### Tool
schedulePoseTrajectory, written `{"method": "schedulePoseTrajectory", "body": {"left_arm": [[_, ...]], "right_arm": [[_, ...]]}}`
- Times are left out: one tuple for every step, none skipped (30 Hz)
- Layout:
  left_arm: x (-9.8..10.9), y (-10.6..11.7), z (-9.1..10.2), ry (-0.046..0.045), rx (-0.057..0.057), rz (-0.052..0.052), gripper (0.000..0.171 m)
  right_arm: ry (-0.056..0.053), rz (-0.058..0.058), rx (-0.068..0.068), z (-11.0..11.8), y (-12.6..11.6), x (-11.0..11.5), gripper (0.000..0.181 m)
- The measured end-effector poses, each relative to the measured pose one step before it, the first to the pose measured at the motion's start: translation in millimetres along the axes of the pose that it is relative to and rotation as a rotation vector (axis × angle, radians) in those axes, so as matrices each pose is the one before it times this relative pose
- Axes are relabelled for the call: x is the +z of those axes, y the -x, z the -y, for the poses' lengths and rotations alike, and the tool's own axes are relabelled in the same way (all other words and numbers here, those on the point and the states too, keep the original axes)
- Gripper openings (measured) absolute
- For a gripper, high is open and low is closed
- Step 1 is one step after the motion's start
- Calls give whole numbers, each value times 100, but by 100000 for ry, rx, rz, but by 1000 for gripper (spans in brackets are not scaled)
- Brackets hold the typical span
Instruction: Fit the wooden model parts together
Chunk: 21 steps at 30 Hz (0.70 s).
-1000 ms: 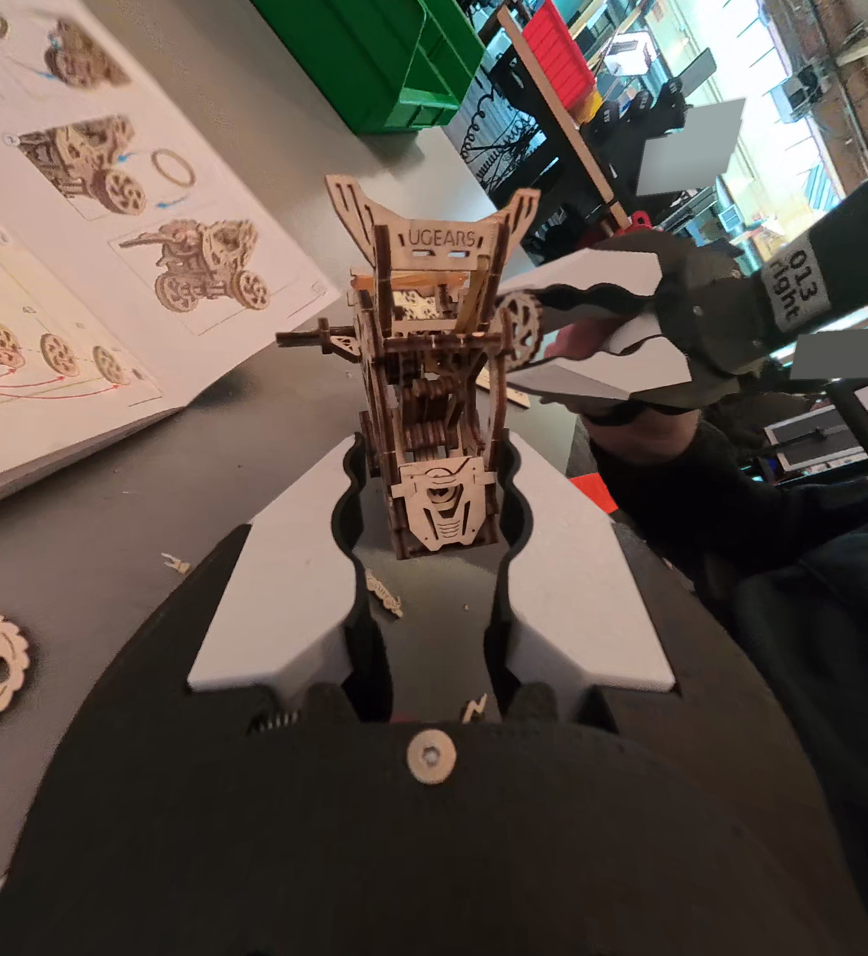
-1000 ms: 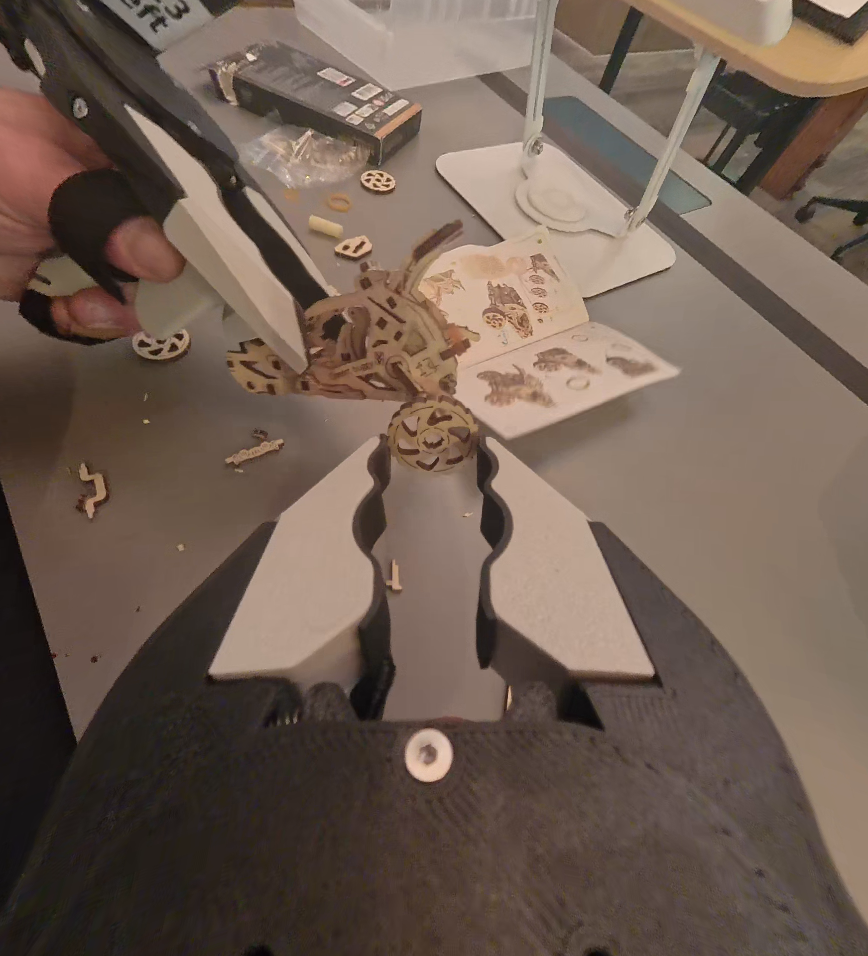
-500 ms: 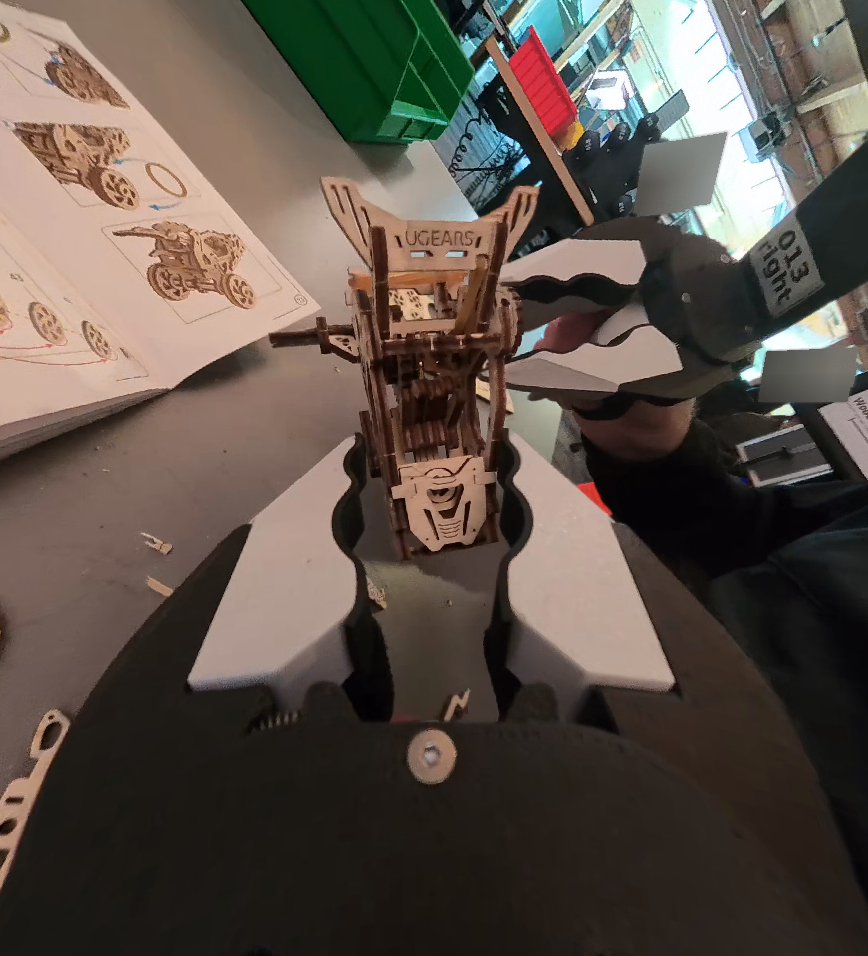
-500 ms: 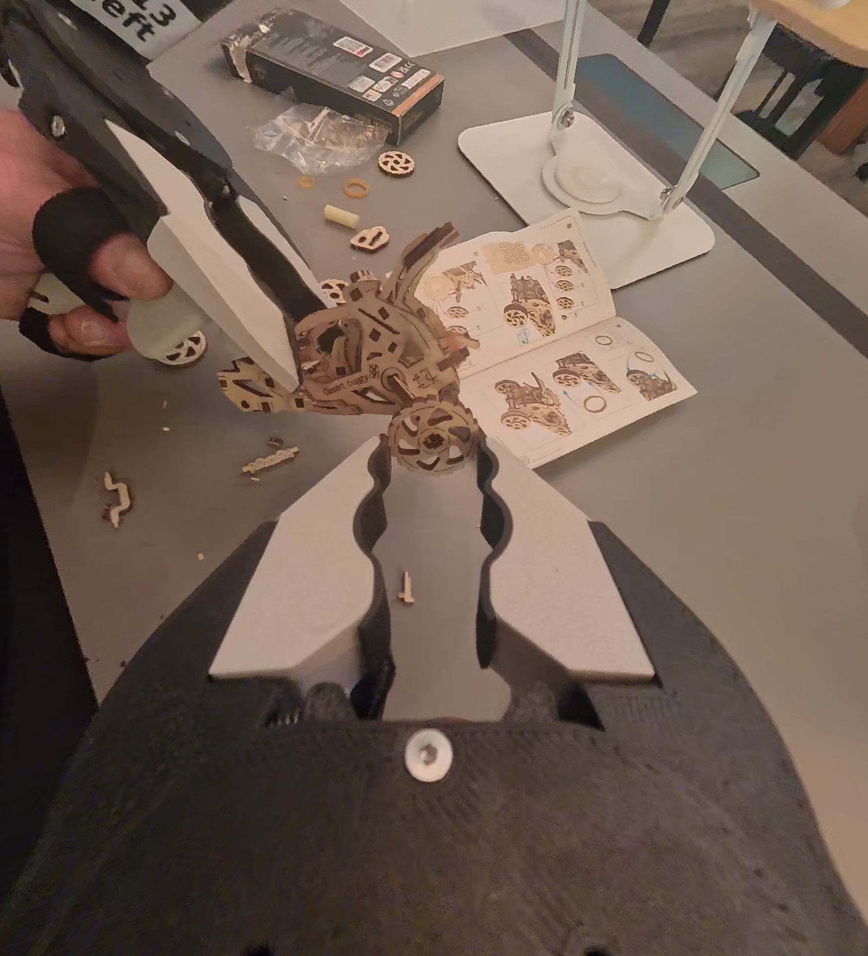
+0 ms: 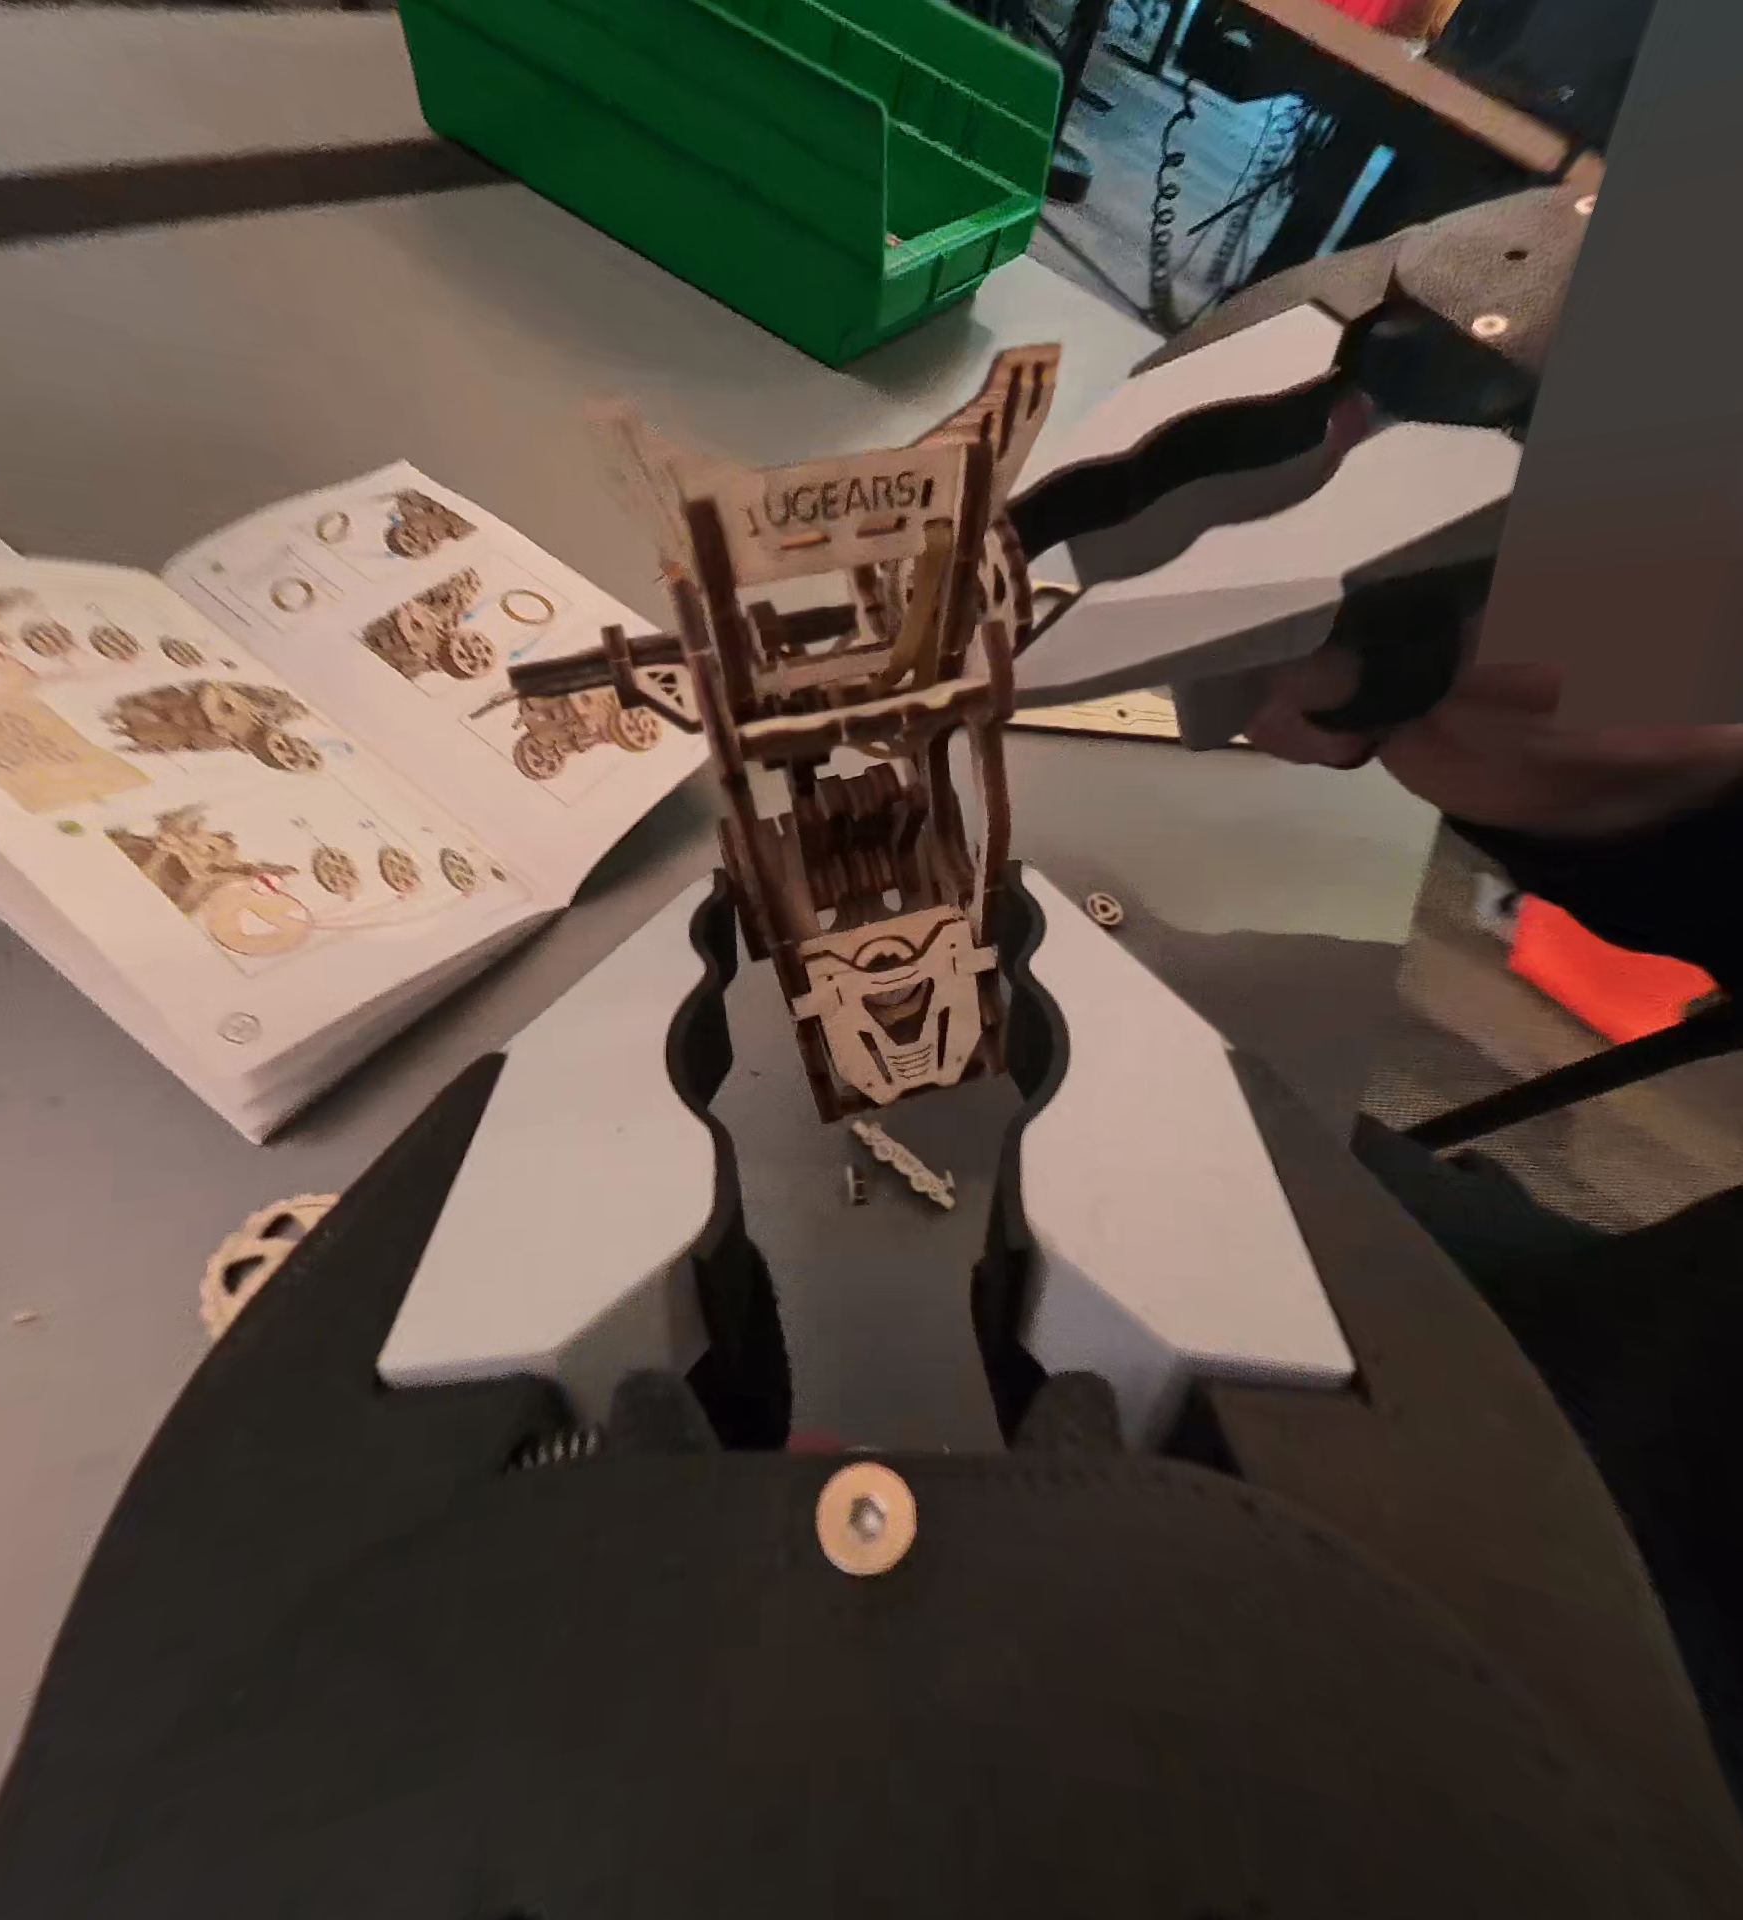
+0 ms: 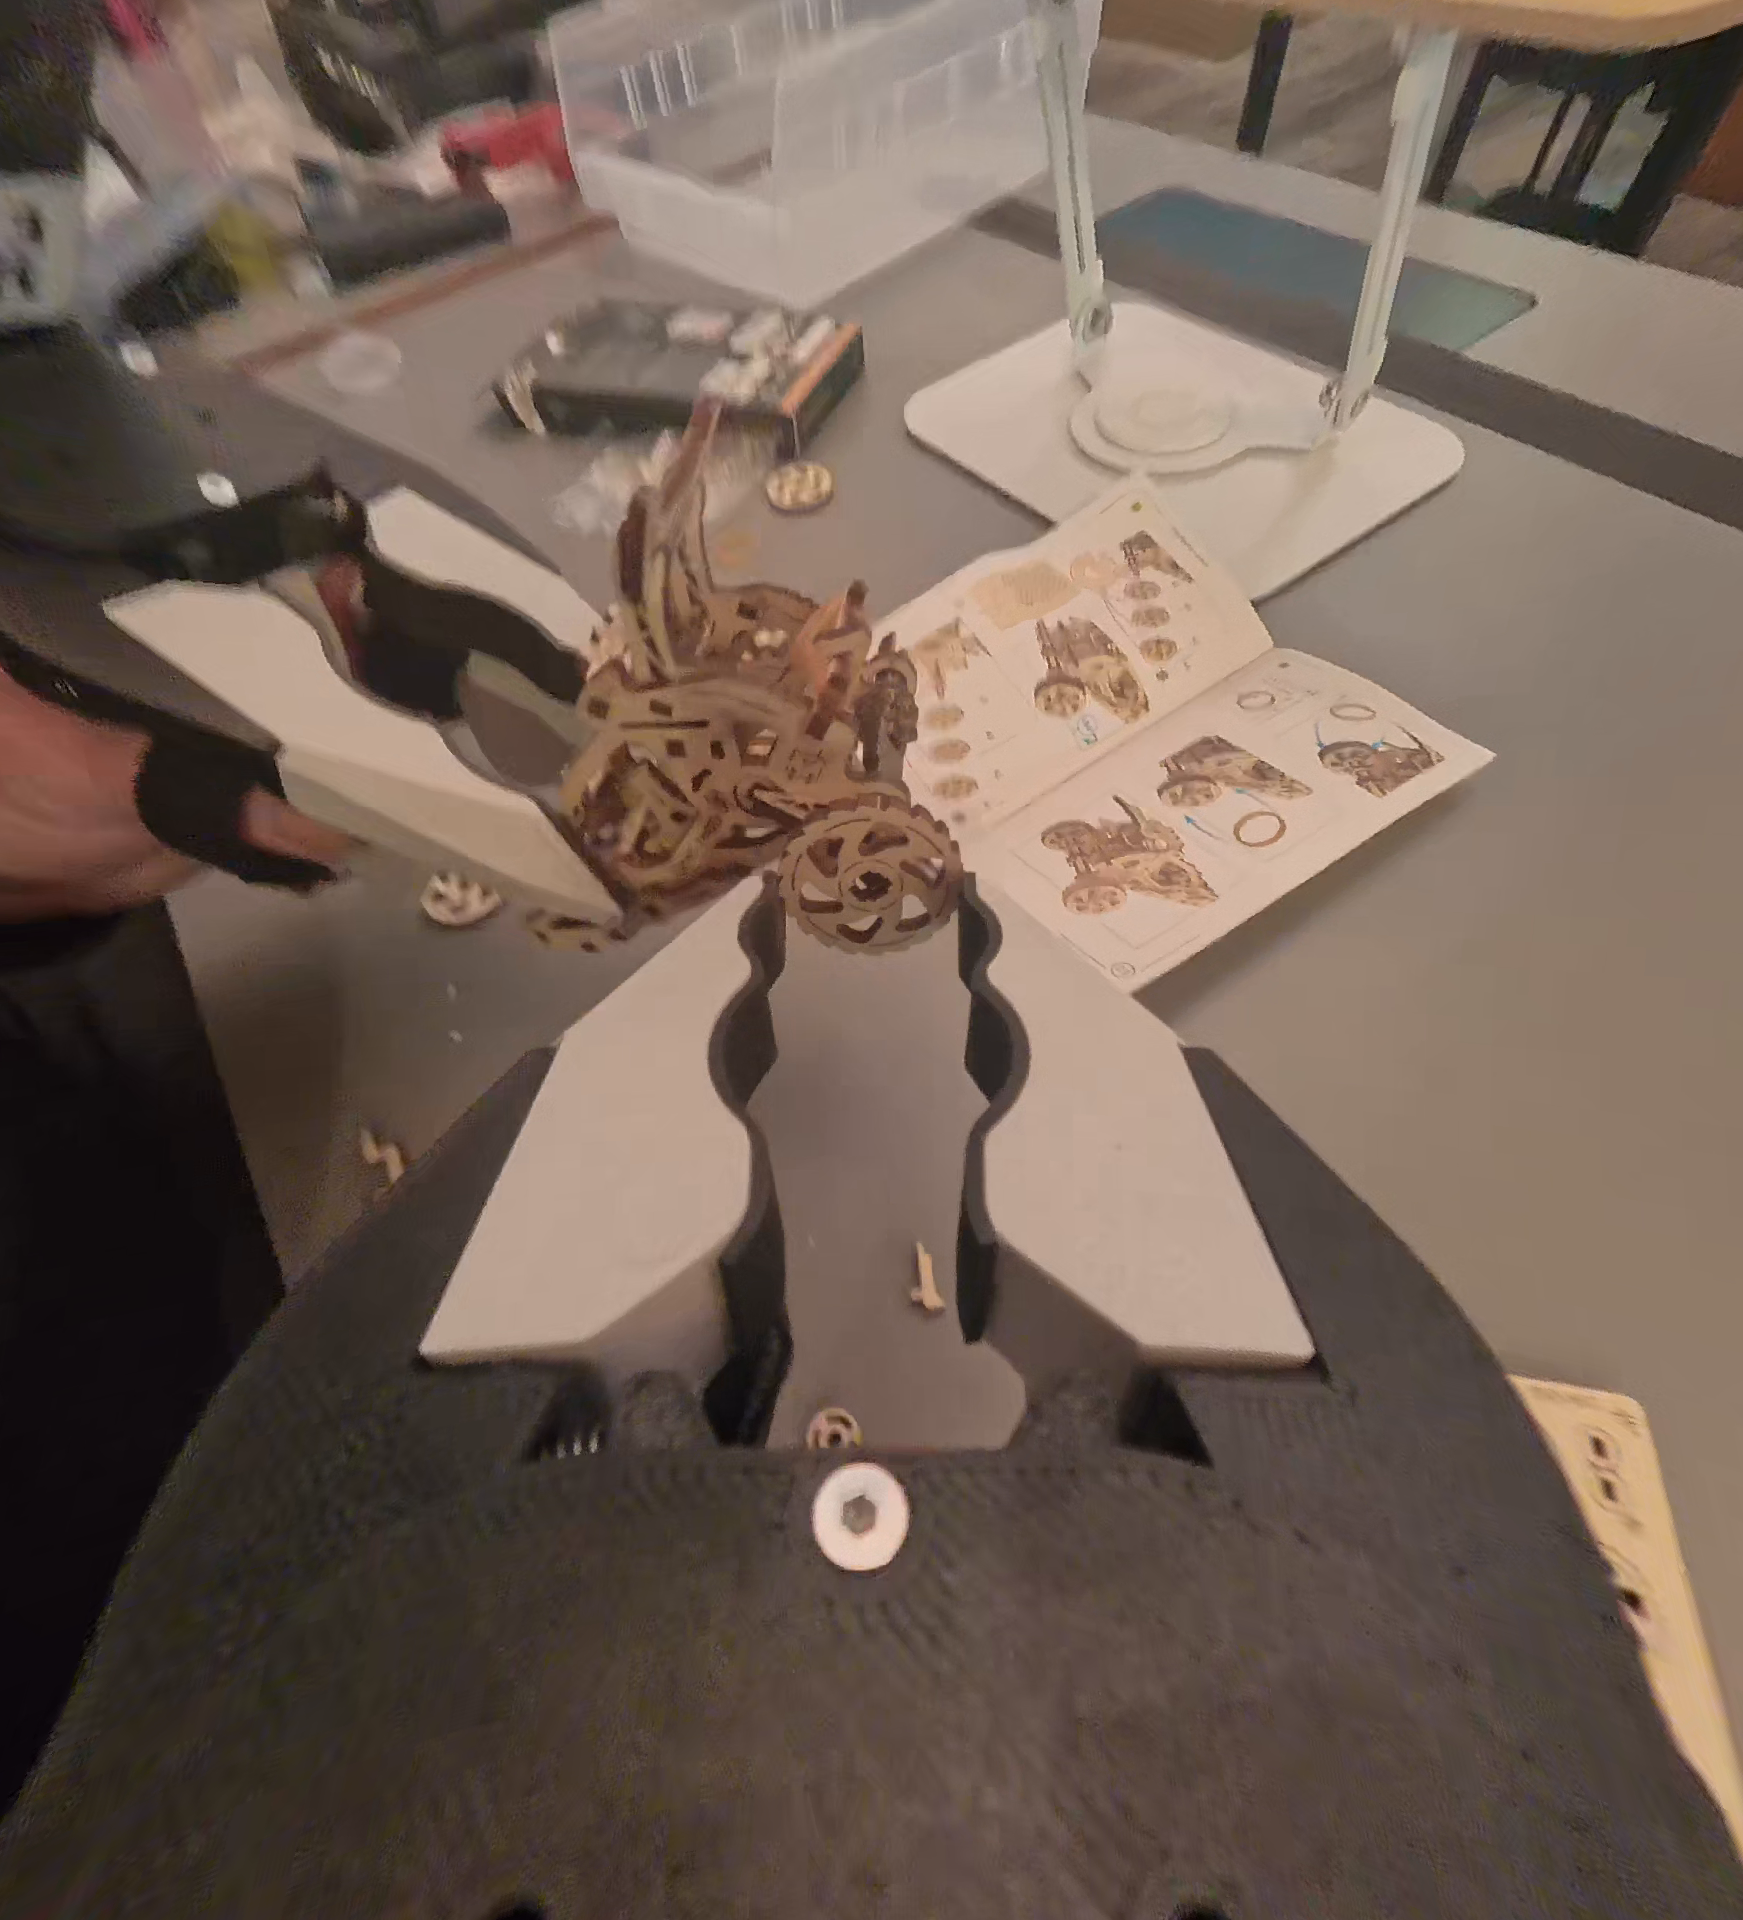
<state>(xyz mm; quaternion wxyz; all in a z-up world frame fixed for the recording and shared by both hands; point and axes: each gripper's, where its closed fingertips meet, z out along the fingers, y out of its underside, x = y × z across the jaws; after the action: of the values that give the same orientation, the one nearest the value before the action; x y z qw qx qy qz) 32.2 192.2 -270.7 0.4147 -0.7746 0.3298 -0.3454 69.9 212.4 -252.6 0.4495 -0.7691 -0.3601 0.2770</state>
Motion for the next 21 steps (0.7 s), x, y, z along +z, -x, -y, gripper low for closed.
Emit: {"method": "schedulePoseTrajectory", "body": {"left_arm": [[-119,-33,249,-1194,2854,1672,48],[-99,10,219,-1038,2142,1461,48],[-114,64,240,-913,2593,1775,48],[-108,22,253,-757,3051,1540,48],[-109,64,250,-483,3799,2111,48],[-88,105,158,237,4572,2434,48],[-33,67,67,455,4550,2010,48],[-29,19,54,43,2514,1072,48],[-9,48,-54,171,246,445,48],[14,33,-199,533,-997,-297,48],[6,-2,-234,130,-978,-579,48],[3,-61,-283,413,263,-167,48],[57,-48,-453,1443,1478,374,48],[66,-35,-522,1624,1260,163,48],[44,-67,-371,336,-88,-495,48],[24,-85,-232,-684,-823,-783,48],[78,-101,-289,255,-346,-618,48],[120,-121,-233,181,1199,-78,48],[114,-109,-169,-140,961,-299,49],[95,-97,-156,-22,-1211,-1084,48],[68,-83,-113,-5,-2068,-1458,49]], "right_arm": [[-4367,1785,3119,521,109,-114,31],[-2770,2046,3601,293,60,-46,31],[-2567,1496,2329,252,69,-34,31],[-3561,1131,1156,380,131,-93,31],[-2290,664,1322,191,69,-60,31],[-1917,1120,1762,141,82,-34,31],[-2834,2491,2532,249,224,-44,31],[-2203,2303,2837,155,129,-27,31],[40,1139,2040,-157,-57,61,31],[1507,147,303,-363,-134,89,31],[1011,86,-559,-309,-50,61,31],[515,2,-1230,-269,56,39,31],[2102,-571,-1752,-519,20,77,31],[3207,-649,-1815,-701,-8,116,31],[1723,-581,-1188,-543,-45,76,31],[235,235,542,-326,6,31,31],[-150,403,1121,-229,-8,15,31],[-197,40,-168,-132,-10,-8,31],[-437,-670,-1313,-49,-38,-31,31],[896,-664,-859,-181,-67,10,31],[820,-331,-380,-181,-69,9,31]]}}
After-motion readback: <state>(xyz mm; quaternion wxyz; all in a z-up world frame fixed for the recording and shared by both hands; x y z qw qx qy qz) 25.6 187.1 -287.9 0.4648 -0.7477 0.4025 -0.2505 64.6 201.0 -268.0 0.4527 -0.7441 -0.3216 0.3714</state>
